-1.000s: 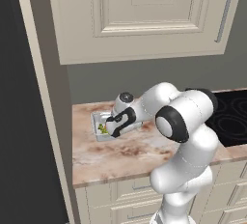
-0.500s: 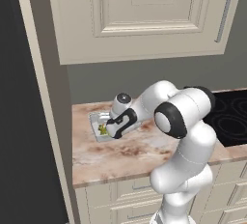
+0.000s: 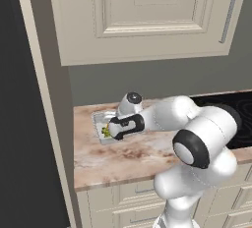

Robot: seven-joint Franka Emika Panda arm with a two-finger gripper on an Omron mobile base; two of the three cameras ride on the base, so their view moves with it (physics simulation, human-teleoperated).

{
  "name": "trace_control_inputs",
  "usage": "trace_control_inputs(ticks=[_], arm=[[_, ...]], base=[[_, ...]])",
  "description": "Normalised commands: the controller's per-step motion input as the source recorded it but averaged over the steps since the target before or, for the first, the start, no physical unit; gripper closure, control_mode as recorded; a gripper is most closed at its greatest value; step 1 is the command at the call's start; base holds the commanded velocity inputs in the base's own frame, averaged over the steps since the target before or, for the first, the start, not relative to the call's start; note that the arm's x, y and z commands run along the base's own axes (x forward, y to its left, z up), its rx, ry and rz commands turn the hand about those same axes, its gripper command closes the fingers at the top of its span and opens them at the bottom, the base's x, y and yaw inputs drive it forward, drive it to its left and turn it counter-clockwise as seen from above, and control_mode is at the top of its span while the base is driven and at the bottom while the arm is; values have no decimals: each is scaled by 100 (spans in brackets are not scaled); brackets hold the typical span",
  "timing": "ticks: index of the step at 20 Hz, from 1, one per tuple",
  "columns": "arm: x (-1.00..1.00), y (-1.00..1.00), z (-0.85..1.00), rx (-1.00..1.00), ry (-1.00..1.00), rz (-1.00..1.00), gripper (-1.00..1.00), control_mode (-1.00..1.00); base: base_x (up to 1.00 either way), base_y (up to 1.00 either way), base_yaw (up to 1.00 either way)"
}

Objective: Place the tupperware on the top shelf of the fridge. Make space for the tupperware among the existing items by rearranging them on the shelves if needed. Close the fridge door when finished.

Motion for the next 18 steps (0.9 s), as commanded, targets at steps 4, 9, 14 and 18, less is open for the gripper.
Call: trace_control_inputs(ticks=[4, 9, 14, 18], arm=[[-81, -62, 77, 7, 0, -12, 100, -100], [-67, -79, 97, 2, 0, -19, 100, -100], [-45, -75, 100, 0, 0, -11, 100, -100], [-42, -57, 100, 0, 2, -5, 100, -100]], base=[[0, 0, 0], [0, 0, 0], [0, 0, 0], [0, 0, 0]])
